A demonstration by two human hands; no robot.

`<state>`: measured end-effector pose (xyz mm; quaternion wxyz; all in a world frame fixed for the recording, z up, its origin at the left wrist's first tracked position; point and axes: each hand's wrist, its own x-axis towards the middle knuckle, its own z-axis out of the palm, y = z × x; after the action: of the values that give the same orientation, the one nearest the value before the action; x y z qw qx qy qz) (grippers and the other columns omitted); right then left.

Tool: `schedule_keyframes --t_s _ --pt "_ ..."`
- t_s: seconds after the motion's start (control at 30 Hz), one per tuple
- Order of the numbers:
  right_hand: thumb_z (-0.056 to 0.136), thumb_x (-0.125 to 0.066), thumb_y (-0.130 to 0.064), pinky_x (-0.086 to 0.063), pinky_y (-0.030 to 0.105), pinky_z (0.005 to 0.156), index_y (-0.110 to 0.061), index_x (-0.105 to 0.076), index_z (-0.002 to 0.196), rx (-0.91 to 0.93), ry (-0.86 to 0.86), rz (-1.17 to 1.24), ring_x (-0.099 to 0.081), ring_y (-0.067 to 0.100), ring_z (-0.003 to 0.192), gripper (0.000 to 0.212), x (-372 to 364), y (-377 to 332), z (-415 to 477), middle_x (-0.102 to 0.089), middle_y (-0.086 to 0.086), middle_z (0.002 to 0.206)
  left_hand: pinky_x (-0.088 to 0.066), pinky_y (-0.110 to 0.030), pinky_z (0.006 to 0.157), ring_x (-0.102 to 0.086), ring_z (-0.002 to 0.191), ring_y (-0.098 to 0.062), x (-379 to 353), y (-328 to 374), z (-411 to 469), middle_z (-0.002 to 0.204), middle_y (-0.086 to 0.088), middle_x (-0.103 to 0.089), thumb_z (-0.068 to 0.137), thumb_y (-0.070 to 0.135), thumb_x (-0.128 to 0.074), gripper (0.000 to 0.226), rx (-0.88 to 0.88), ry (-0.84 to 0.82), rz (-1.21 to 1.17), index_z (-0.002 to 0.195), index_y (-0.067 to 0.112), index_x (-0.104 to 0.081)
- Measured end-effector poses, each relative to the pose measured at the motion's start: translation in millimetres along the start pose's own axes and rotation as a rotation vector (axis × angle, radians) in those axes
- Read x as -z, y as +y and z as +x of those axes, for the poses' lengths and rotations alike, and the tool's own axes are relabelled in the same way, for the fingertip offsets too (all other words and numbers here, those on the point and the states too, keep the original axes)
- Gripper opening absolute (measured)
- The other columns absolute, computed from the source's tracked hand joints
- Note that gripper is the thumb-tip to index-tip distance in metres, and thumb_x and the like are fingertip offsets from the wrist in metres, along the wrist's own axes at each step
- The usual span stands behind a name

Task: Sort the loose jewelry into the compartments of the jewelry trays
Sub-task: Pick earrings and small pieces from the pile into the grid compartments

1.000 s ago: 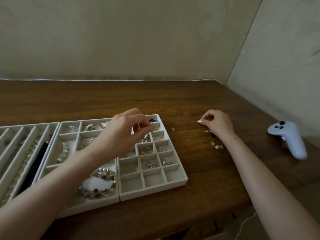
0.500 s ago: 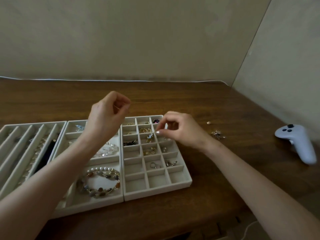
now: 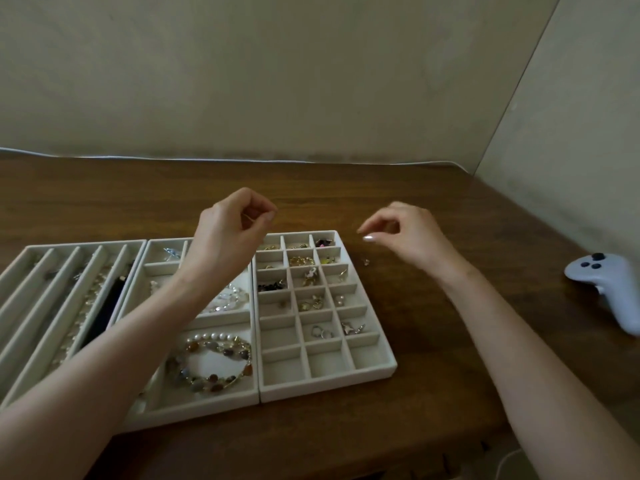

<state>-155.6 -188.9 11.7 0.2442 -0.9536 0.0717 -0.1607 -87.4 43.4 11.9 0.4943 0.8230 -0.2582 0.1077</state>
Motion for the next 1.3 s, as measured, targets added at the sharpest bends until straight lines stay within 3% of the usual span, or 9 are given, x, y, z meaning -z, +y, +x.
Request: schedule_keyframes --t_s 0.17,0.4,0.53,0.63,0.73,0.87,0.97,1.1,1.3 --pt "0.083 -0.068 -0.023 -0.039 0.016 0.070 -0.029 -0.066 0.103 -0.124 -0.265 0.064 -0.051 -0.001 0.088 0.021 -0.7 20.7 -4.4 -0.057 -0.012 0.104 -0.046 -0.009 0.063 -0.060 0.076 -0.011 -3.0 2.4 -3.3 0.083 0.002 -0.064 0.090 0.014 -0.056 0.007 -0.042 -0.042 0.011 0.093 0.014 -0.063" --pt "0.082 -0.070 -0.022 -0.048 0.035 0.091 -0.022 -0.068 0.084 -0.130 -0.146 -0.057 -0.055 0.008 0.099 0.003 -14.0 15.9 -3.2 -0.062 -0.009 0.094 -0.045 -0.005 0.063 -0.059 0.074 -0.007 -4.2 3.6 -5.0 0.081 0.005 -0.063 0.090 0.013 -0.056 0.007 -0.059 -0.052 0.010 0.093 0.014 -0.062" --pt "0.082 -0.069 -0.018 -0.049 0.021 0.078 -0.020 -0.067 0.085 -0.025 -0.067 0.183 -0.057 0.002 0.084 0.004 -7.5 -10.6 -11.7 -0.061 -0.012 0.087 -0.045 -0.004 0.062 -0.058 0.073 -0.005 -4.8 2.5 -4.7 0.081 0.006 -0.063 0.091 0.013 -0.055 0.007 -0.050 -0.035 0.009 0.093 0.014 -0.062" --pt "0.079 -0.071 -0.019 -0.043 0.013 0.065 -0.022 -0.066 0.083 0.124 -0.227 0.307 -0.054 -0.001 0.076 0.007 -15.9 -52.5 -24.1 -0.058 -0.013 0.085 -0.045 -0.005 0.060 -0.059 0.074 -0.007 -4.9 -0.6 -2.9 0.082 0.005 -0.064 0.091 0.014 -0.055 0.007 -0.033 -0.020 0.029 0.093 0.015 -0.062" --pt "0.078 -0.074 -0.019 -0.043 0.012 0.065 -0.020 -0.070 0.084 0.214 -0.333 0.281 -0.054 -0.006 0.074 0.008 -39.0 -73.2 -32.6 -0.059 -0.013 0.086 -0.041 -0.003 0.057 -0.058 0.071 -0.005 -4.3 -2.6 -1.1 0.081 0.003 -0.065 0.091 0.015 -0.056 0.008 -0.025 0.006 0.043 0.094 0.013 -0.063" --pt "0.080 -0.072 -0.020 -0.041 0.008 0.066 -0.020 -0.071 0.091 0.212 -0.291 0.297 -0.051 -0.012 0.076 0.011 -40.3 -67.8 -32.8 -0.057 -0.016 0.087 -0.042 -0.004 0.058 -0.058 0.071 -0.006 -5.0 -2.9 -1.8 0.082 0.004 -0.064 0.090 0.015 -0.056 0.007 -0.026 -0.002 0.029 0.094 0.014 -0.063" --pt "0.084 -0.067 -0.021 -0.041 0.009 0.067 -0.021 -0.068 0.094 0.132 -0.150 0.322 -0.053 -0.010 0.078 0.010 -18.6 -49.6 -26.2 -0.059 -0.015 0.090 -0.044 -0.005 0.058 -0.058 0.072 -0.005 -6.0 -1.9 -3.3 0.083 0.005 -0.063 0.091 0.014 -0.055 0.007 -0.046 -0.030 0.024 0.095 0.015 -0.062" --pt "0.085 -0.065 -0.021 -0.040 0.015 0.072 -0.022 -0.068 0.094 -0.064 0.102 0.143 -0.055 0.000 0.085 0.009 17.7 8.6 -13.0 -0.063 -0.009 0.097 -0.046 -0.008 0.061 -0.058 0.072 -0.005 -7.6 1.1 -5.9 0.081 0.009 -0.060 0.090 0.012 -0.055 0.007 -0.120 -0.077 0.046 0.094 0.014 -0.061" --pt "0.084 -0.067 -0.018 -0.041 0.030 0.086 -0.023 -0.070 0.092 -0.398 0.246 0.023 -0.058 0.017 0.102 0.010 35.3 96.5 -18.1 -0.067 0.002 0.105 -0.042 -0.008 0.062 -0.053 0.071 0.006 -15.1 5.8 -14.6 0.077 0.015 -0.056 0.089 0.008 -0.057 0.007 -0.311 -0.204 0.078 0.091 0.012 -0.062"
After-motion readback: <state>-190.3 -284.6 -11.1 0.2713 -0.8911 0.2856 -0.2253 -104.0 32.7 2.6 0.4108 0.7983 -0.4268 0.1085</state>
